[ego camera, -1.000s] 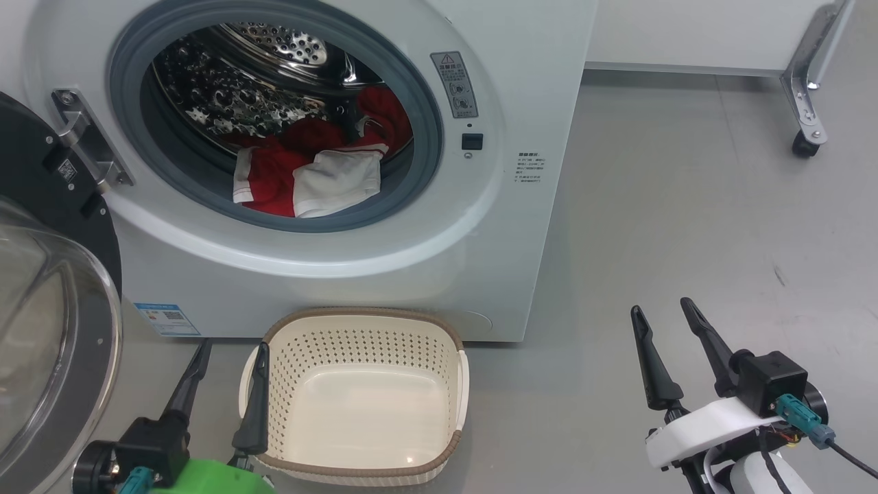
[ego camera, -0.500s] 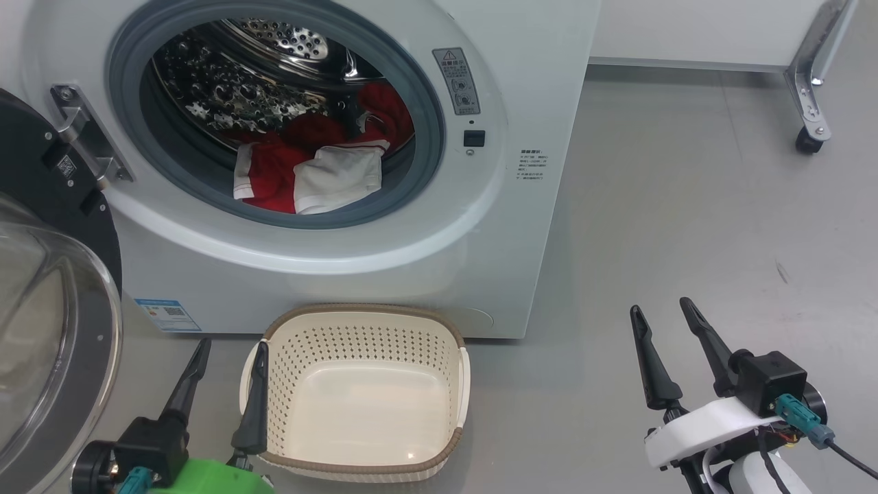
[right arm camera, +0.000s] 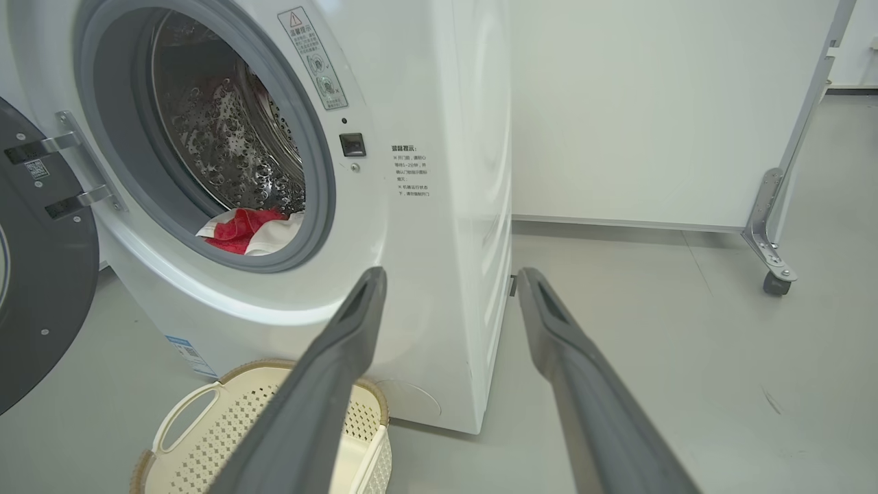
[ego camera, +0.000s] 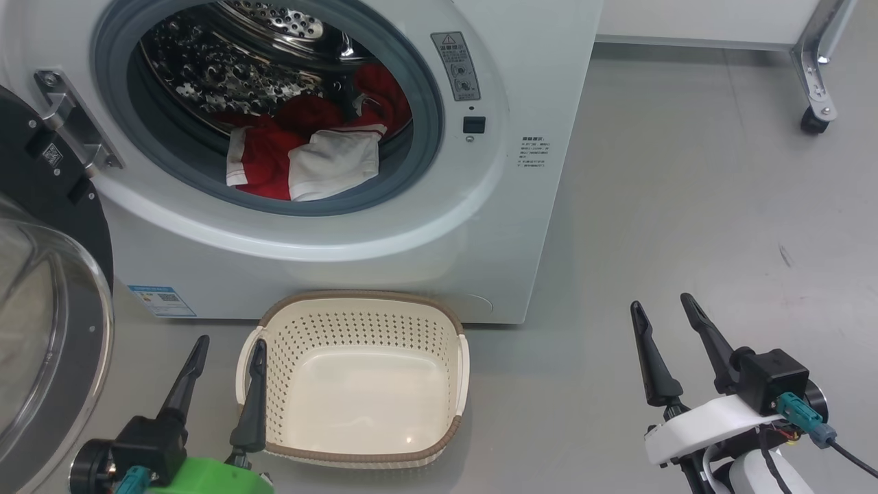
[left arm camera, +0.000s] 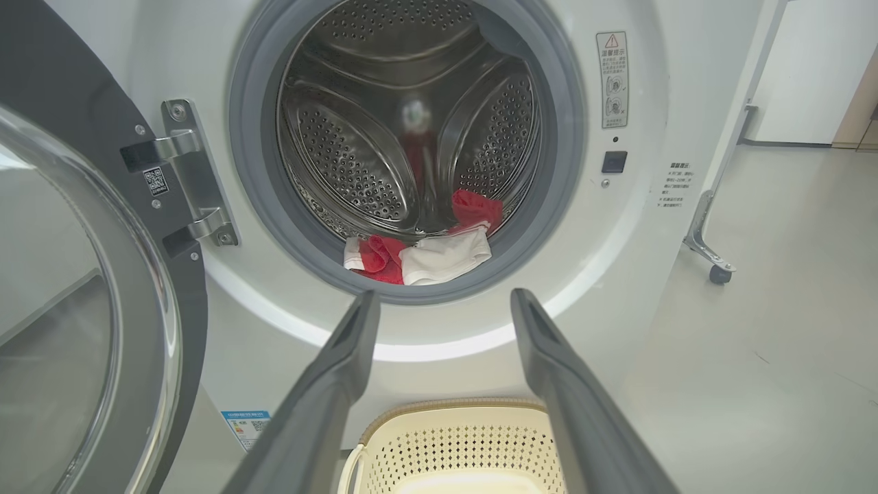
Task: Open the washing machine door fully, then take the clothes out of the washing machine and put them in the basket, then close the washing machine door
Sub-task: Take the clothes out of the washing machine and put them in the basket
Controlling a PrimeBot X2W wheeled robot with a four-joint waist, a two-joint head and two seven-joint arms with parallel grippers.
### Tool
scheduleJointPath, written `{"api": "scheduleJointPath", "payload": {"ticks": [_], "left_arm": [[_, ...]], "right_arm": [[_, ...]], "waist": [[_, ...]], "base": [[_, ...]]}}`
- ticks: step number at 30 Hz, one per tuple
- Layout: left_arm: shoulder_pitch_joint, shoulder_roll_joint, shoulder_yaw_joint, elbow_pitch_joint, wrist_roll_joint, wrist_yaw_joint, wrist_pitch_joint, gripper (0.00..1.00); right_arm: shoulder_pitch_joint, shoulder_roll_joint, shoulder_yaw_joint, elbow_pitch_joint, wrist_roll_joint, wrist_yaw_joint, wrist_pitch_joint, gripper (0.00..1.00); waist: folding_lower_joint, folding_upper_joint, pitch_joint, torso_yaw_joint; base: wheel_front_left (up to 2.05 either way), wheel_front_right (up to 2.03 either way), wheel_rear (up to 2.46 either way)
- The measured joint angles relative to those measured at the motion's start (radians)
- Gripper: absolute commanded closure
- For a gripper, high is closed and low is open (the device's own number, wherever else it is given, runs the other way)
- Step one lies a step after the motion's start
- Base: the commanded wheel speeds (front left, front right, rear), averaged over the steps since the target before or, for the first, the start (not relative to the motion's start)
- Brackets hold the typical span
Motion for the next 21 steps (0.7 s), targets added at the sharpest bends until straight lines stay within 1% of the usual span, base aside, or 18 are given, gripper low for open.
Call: {"api": "scheduleJointPath", "payload": {"ticks": [4, 7, 11, 16, 21], "left_arm": [[0.0, 0.001, -0.001, 0.001, 0.005, 0.0, 0.0, 0.0], [-0.002, 0.006, -0.002, 0.002, 0.03, 0.002, 0.007, 0.0], [-0.016, 0.01, -0.003, 0.002, 0.036, 0.003, 0.035, 0.0], [-0.084, 0.013, -0.005, -0.005, 0.048, 0.011, 0.068, 0.0], [-0.174, 0.025, 0.002, -0.001, 0.043, 0.012, 0.131, 0.0]], "right_arm": [[-0.001, 0.0, -0.001, -0.006, 0.0, 0.0, 0.0, 0.0], [-0.007, 0.0, -0.001, -0.011, 0.0, 0.003, 0.0, 0.0], [-0.019, 0.0, 0.0, -0.019, -0.001, 0.007, 0.0, 0.0], [-0.031, 0.002, 0.0, -0.03, -0.002, 0.007, 0.0, 0.0], [-0.067, 0.013, 0.002, -0.044, -0.004, 0.011, 0.0, 0.0]], "waist": [[0.0, 0.0, 0.022, -0.004], [0.0, 0.0, 0.043, -0.008], [0.0, 0.0, 0.079, -0.018], [0.0, 0.0, 0.132, -0.034], [0.0, 0.0, 0.19, -0.058]], "base": [[0.0, 0.0, 0.0], [0.0, 0.0, 0.0], [0.0, 0.0, 0.0], [0.0, 0.0, 0.0], [0.0, 0.0, 0.0]]}}
